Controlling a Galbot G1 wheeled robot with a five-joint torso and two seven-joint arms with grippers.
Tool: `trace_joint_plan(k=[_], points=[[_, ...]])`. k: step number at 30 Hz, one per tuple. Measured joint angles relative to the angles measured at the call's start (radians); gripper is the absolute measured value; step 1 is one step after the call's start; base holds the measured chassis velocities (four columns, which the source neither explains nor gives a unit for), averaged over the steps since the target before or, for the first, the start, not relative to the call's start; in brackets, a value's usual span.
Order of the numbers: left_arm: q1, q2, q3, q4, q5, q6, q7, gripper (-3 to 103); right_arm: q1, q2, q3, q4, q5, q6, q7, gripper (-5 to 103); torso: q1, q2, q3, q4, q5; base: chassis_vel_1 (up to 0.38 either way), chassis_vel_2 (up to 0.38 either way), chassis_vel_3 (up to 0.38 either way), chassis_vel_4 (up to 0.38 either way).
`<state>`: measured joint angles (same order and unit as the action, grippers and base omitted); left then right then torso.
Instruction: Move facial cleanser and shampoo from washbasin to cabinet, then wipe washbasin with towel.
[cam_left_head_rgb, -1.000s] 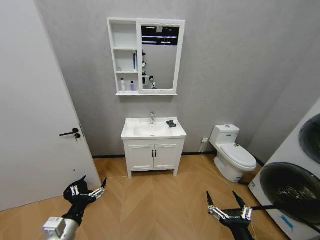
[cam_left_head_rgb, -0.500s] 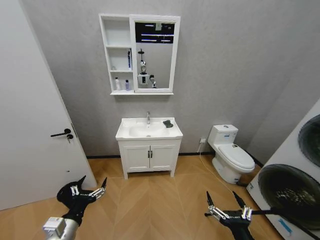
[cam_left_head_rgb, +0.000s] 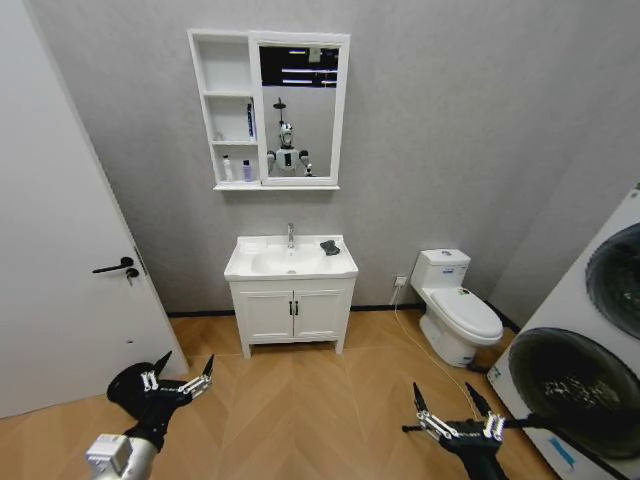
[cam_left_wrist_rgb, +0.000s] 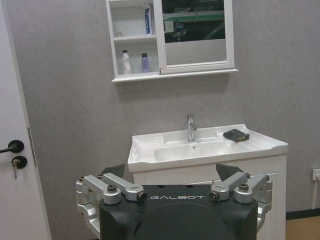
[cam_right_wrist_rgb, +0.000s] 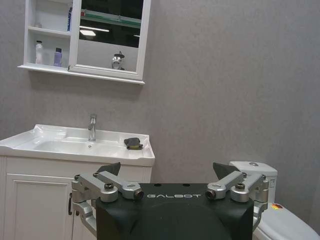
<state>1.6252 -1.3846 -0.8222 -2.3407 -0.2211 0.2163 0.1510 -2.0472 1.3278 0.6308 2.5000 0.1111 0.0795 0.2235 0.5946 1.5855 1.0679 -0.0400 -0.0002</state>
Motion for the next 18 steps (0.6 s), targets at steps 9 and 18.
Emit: trace_joint_plan(k=[9,18], points=[[0.000,0.000,0.000,0.000,0.000,0.000,0.000,100,0.000,0.000,0.000,0.000,0.000,0.000,0.000,100,0.000,0.000,0.000,0.0000,0.0003,0.000,0.000,0.000,0.000],[0.000,0.000,0.000,0.000,0.000,0.000,0.000,100,0.000,0.000,0.000,0.000,0.000,0.000,0.000,100,0.000,0.000,0.000,0.0000,0.0002,0.000,0.000,0.000,0.000]])
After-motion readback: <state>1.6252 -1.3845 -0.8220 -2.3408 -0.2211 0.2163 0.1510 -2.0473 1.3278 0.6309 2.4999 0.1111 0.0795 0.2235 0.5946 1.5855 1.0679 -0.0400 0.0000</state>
